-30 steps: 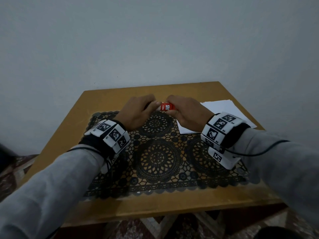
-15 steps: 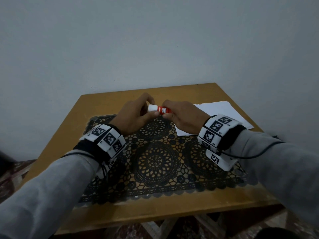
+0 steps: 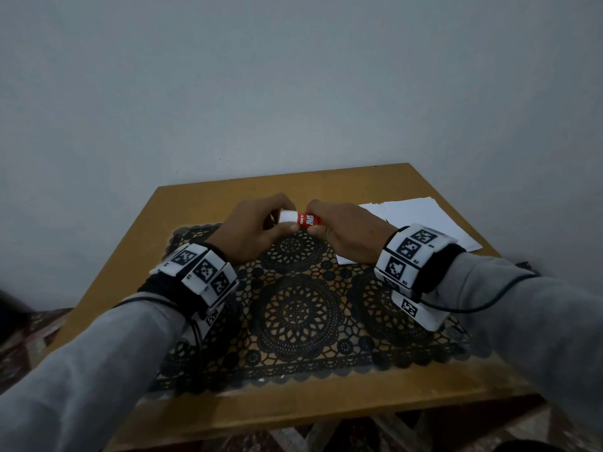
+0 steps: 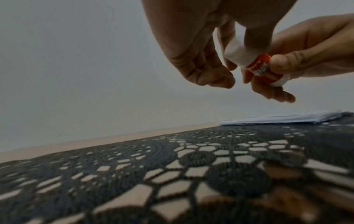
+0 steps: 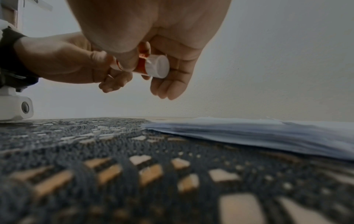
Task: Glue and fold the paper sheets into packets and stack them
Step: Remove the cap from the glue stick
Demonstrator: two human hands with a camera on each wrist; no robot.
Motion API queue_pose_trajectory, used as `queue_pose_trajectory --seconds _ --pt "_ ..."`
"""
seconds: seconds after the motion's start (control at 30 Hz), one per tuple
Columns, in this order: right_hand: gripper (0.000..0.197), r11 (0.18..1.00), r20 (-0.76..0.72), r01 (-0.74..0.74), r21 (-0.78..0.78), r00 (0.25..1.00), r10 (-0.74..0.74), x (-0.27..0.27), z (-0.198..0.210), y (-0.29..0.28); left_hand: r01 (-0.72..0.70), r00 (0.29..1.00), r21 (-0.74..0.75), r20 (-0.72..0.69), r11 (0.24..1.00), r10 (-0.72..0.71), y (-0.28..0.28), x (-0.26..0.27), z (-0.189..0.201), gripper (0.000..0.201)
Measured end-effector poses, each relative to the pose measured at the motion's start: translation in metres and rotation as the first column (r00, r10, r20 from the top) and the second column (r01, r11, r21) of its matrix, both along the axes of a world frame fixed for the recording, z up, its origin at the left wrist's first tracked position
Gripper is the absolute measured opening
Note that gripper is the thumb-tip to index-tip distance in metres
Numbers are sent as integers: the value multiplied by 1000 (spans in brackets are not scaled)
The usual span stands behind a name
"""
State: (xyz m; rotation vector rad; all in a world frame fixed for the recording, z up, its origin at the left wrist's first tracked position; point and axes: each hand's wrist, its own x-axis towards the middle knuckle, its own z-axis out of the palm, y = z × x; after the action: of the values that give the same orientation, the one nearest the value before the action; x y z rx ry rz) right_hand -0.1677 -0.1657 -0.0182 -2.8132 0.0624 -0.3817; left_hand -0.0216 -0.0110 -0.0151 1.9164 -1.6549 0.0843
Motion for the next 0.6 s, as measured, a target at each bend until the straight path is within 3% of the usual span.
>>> queue_pose_trajectory --seconds 0.17,0.27,0.47,0.6 --pt "11 1000 57 -17 -21 998 18 -2 1 -3 -60 996 37 66 998 57 -6 -7 -1 33" --pt "21 996 96 -28 -90 995 37 -2 1 1 -155 988 51 -9 987 155 -9 -9 2 46" --pt "23 999 45 12 -49 999 -10 -3 3 1 -72 993 -3 -95 997 72 1 -2 2 28" --pt "23 1000 18 11 -27 1000 -10 -1 1 0 -11 1000 -13 -18 1000 11 -1 -3 0 26"
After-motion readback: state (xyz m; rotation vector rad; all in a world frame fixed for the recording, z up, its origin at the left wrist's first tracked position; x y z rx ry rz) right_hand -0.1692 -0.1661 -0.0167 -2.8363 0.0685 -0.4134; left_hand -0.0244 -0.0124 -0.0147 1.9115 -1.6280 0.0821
